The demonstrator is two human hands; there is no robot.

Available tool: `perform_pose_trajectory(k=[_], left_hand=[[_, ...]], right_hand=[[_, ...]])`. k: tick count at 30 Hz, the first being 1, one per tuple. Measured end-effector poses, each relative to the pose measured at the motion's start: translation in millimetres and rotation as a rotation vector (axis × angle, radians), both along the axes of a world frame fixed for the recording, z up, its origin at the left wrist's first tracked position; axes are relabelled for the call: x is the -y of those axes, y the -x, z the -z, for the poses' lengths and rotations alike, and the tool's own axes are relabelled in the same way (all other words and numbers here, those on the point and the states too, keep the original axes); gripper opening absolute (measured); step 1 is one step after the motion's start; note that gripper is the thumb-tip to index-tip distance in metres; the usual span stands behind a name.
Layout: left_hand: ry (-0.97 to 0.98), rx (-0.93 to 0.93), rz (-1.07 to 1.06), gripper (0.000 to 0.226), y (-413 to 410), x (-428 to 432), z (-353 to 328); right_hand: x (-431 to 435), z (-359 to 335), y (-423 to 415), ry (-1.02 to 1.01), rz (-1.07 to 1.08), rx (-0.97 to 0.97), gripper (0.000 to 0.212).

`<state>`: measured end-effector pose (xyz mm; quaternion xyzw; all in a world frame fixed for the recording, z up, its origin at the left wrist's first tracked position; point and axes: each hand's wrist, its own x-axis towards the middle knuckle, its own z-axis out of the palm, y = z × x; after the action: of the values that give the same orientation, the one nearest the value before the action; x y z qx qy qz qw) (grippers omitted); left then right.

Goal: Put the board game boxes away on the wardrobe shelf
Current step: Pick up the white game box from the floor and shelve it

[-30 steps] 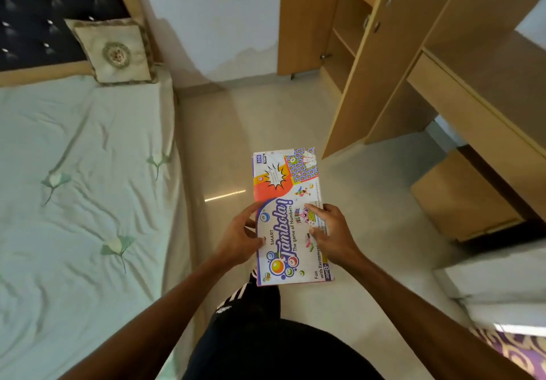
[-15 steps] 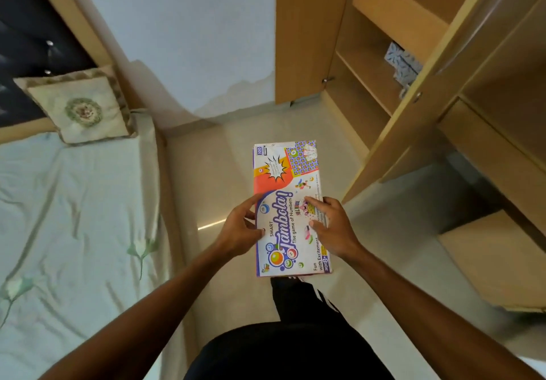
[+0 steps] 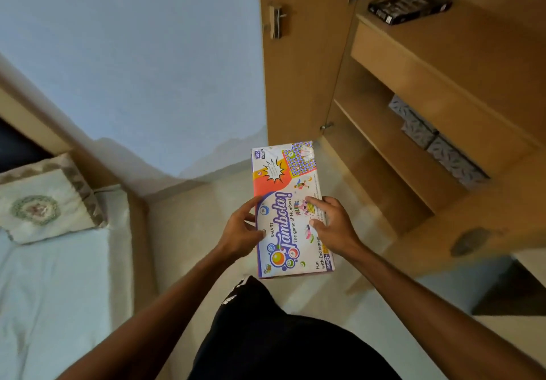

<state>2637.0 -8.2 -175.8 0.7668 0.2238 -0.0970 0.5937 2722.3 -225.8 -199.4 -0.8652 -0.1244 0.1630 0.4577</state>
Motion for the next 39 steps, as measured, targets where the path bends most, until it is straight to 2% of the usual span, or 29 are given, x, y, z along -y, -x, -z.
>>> perform_pose_trajectory(k=[4,10,18,26,36,39], left_hand=[[0.014,0.000,0.057,0.076,-105.8,-25.2,5.5],[0.023,0.039,0.274,0.071,-285.0,-50.3,-1.9],[0.031,0.159,0.499,0.070,-496.8,-19.0,-38.6],[0.027,0.265,0.496,0.070,-680.9,49.5,-49.6],[-0.043,0.352,0.441,0.052,-878.7,133.9,-78.2],[0.084,0.303,0.502,0.055,-923.2,149.0,-85.7]], right_hand=[[-21.6,6.0,-88.1,0.000,0.078,0.013,0.050],[-37.7,-3.3,-217.2,-0.016,0.293,0.032,0.050],[-8.0,-41.7,-373.9,-0.067,0.493,0.152,0.049],[53.2,-56.2,-546.9,-0.158,0.601,0.190,0.048],[134.7,-81.7,-756.5,-0.161,0.594,0.161,0.046],[144.9,-90.9,-800.6,-0.129,0.577,0.207,0.041]])
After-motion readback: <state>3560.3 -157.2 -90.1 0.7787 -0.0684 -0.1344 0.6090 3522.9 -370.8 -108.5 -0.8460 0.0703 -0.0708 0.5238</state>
